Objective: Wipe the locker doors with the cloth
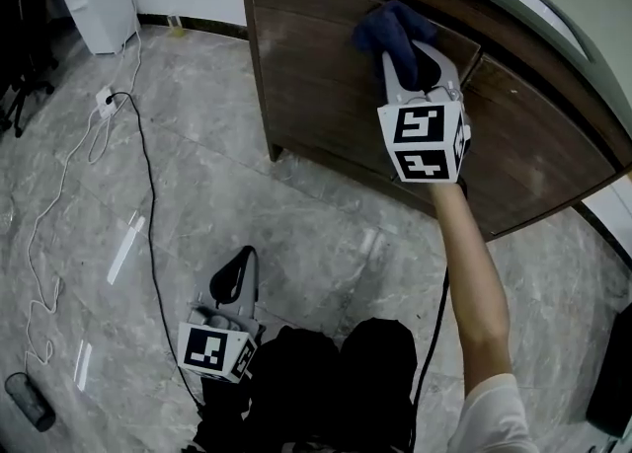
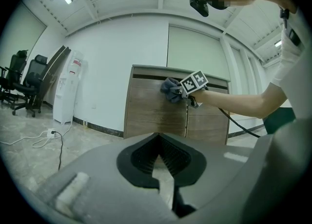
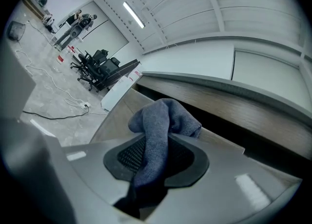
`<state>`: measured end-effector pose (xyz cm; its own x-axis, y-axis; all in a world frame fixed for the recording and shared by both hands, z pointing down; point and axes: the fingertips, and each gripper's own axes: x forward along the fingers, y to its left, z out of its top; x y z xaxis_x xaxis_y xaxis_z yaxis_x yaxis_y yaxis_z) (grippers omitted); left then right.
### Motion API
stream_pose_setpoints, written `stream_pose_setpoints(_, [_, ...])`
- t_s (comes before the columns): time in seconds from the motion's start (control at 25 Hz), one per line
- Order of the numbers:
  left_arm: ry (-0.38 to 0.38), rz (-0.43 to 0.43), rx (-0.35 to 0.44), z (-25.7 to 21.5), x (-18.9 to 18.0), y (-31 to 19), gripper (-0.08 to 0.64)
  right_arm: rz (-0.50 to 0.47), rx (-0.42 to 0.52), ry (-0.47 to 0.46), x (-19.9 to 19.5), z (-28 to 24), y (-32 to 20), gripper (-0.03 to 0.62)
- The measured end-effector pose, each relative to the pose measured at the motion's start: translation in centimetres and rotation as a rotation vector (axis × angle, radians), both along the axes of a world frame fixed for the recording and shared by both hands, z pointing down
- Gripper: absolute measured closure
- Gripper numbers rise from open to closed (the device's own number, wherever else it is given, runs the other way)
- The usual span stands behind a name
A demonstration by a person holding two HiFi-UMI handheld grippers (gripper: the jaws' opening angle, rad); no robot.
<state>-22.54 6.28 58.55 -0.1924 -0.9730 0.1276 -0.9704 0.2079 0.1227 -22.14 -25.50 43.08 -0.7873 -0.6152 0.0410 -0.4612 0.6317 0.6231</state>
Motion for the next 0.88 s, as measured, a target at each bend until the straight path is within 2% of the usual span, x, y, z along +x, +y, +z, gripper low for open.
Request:
stream_pose_setpoints(0.44, [0.004, -0.028, -0.004, 0.4, -1.3, 1.2, 0.560, -0.009, -0.080, 0.075, -1.6, 8.0, 0.6, 0.479])
stream_pose_setpoints(0.68, [0.007, -0.040, -0.008, 0.7, -1.9, 1.8, 0.560, -0.004, -0.177, 0.120, -2.4, 14.0, 0.8, 0.479])
stream_pose_setpoints(0.88, [0.010, -0.052, -0.021, 1.1, -2.6, 2.3, 0.560, -0.015, -0.223, 0.164, -3.2, 18.2, 1.2, 0.479])
